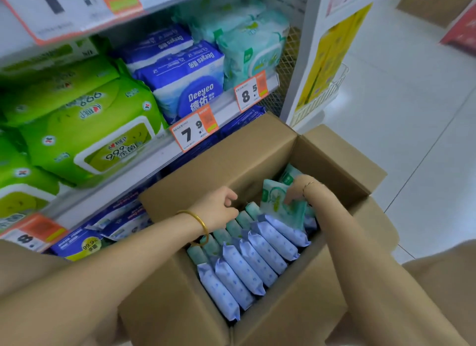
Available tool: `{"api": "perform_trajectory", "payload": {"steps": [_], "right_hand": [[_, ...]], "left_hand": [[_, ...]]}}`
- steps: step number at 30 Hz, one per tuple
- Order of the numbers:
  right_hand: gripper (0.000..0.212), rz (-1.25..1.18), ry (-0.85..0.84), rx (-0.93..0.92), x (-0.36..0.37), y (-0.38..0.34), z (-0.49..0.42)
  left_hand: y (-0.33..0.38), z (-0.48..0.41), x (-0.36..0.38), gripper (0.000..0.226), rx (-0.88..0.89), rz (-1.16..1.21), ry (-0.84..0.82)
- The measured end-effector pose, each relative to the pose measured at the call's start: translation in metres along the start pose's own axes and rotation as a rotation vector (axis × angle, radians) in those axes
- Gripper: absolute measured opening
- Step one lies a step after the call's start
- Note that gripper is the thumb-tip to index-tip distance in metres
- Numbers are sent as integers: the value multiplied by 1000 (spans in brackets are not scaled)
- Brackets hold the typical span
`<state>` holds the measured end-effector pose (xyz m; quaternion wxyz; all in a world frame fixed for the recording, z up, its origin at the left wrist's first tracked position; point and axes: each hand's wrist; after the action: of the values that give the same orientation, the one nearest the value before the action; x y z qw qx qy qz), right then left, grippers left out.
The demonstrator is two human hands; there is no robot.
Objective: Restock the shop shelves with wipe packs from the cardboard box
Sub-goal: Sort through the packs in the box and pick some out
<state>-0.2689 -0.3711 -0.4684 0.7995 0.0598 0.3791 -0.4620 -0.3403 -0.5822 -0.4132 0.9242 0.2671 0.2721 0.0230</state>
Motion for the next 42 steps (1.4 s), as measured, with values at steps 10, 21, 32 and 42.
{"api": "perform_trajectory", "payload": {"steps": [10,21,32,42], "right_hand": [[32,-862,-435,-581,-28,-54,110],[50,-819,-262,-1122,-44,-170,231],[21,-720,319,-1455,-74,-371,290],[41,-102,538,-1154,-63,-468,248]], "left_hand": [[-18,77,-38,55,-149,616,-238],[-39,228,-138,25,269,587,59],[-50,295,-281,18,330,496,938],[-96,216,-336,11,74,410,1245]]}}
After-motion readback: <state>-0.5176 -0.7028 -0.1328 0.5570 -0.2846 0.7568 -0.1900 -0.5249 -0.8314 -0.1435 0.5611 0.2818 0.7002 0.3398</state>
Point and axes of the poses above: each hand's wrist, its own z-axis away from the middle knuckle, its own x-axis out of the palm, y = z × x, and after that the axes turned 10 degrees about -x, right-handed
